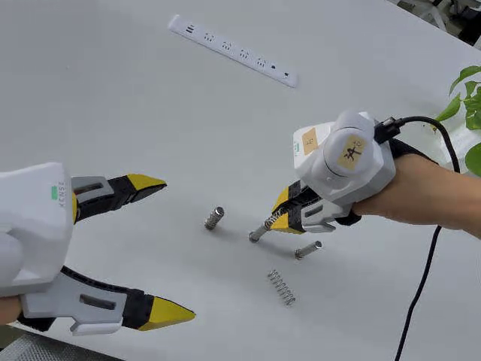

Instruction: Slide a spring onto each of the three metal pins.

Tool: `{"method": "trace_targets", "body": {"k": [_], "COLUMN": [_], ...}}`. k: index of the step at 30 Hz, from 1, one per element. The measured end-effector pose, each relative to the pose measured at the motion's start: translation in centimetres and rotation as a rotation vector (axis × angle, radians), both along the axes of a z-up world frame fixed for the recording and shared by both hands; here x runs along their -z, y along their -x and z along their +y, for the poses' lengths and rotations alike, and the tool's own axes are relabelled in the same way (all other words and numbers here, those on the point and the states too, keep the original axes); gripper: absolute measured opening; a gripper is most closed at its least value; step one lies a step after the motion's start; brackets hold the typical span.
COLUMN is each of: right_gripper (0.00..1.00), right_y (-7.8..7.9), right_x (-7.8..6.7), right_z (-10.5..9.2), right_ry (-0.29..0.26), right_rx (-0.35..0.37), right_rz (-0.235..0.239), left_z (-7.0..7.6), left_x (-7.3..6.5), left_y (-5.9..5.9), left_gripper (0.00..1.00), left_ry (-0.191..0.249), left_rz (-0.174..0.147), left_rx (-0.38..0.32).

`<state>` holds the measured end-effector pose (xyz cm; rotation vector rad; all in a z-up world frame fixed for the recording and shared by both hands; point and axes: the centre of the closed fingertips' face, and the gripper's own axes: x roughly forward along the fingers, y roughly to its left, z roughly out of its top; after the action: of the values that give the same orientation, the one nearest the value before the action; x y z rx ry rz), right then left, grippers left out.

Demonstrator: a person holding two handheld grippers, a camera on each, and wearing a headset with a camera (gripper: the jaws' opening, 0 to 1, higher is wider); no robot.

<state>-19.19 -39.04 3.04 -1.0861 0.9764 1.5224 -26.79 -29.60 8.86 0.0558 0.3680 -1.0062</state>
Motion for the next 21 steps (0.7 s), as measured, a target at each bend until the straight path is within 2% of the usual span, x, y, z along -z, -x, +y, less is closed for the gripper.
{"method": "trace_targets", "body": {"k": [21], "right_gripper": [0.07], "right_y": [0.16], "right_x": [1.01], "right_z": [0.3], "right_ry": [0.002], "right_rx": [-0.019], "right_rz": [0.0], "left_z": [-0.28], "left_x": [0.05], "left_y": [0.14], "left_gripper": [0.87], "left_ry": [0.013], "left_rz": [0.004], "left_rx": [0.007]}}
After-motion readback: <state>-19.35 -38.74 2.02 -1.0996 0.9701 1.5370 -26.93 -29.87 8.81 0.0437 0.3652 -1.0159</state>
